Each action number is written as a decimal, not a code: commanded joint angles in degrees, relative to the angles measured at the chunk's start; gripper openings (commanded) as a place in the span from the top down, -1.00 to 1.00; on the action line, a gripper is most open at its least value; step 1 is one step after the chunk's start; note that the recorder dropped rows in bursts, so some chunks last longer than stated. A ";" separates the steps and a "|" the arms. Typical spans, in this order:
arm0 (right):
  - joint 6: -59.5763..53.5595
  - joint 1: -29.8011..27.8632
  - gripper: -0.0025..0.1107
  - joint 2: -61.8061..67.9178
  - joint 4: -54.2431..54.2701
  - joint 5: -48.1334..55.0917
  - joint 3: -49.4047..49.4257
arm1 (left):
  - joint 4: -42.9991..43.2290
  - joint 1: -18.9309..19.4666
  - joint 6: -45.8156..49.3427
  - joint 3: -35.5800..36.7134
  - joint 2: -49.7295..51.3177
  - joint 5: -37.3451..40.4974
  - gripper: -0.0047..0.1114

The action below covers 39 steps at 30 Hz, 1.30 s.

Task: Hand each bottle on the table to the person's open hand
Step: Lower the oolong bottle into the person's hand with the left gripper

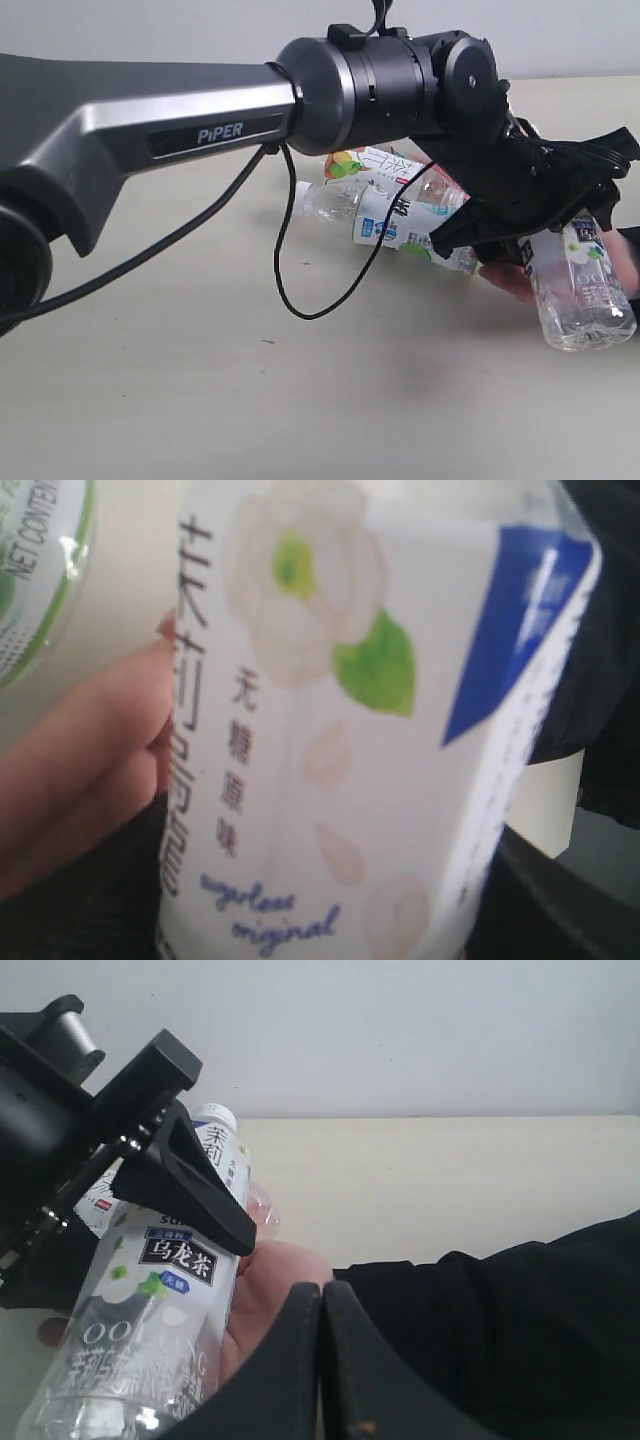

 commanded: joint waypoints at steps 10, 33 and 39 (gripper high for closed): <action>0.04 -0.13 0.96 -0.28 -0.03 -0.95 0.25 | -0.99 -0.27 3.18 -0.52 0.25 -4.12 0.92; 0.04 -0.13 0.96 -0.28 -0.03 -0.95 0.25 | 0.12 -0.27 2.95 -0.52 0.25 -0.39 0.50; 0.04 -0.13 0.96 -0.28 -0.03 -0.95 0.25 | 0.12 -0.27 2.95 -0.52 0.25 -1.77 0.11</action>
